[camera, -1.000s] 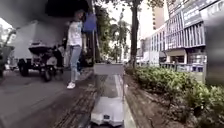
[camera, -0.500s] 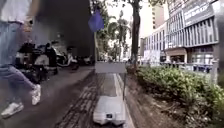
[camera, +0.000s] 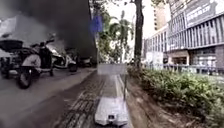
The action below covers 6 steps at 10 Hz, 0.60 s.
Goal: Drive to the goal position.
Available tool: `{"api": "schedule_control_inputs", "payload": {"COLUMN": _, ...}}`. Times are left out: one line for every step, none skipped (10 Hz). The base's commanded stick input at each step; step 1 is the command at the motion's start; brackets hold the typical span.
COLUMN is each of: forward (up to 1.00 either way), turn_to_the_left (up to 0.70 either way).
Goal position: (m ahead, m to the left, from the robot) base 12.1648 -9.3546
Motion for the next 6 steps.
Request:
{"api": "schedule_control_inputs", "payload": {"forward": 0.69, "turn_to_the_left": 0.01}}
{"api": "schedule_control_inputs", "payload": {"forward": 0.69, "turn_to_the_left": 0.01}}
{"api": "schedule_control_inputs", "payload": {"forward": 0.69, "turn_to_the_left": 0.01}}
{"api": "schedule_control_inputs", "payload": {"forward": 0.69, "turn_to_the_left": 0.01}}
{"api": "schedule_control_inputs", "payload": {"forward": 0.69, "turn_to_the_left": 0.01}}
{"api": "schedule_control_inputs", "payload": {"forward": 0.69, "turn_to_the_left": 0.01}}
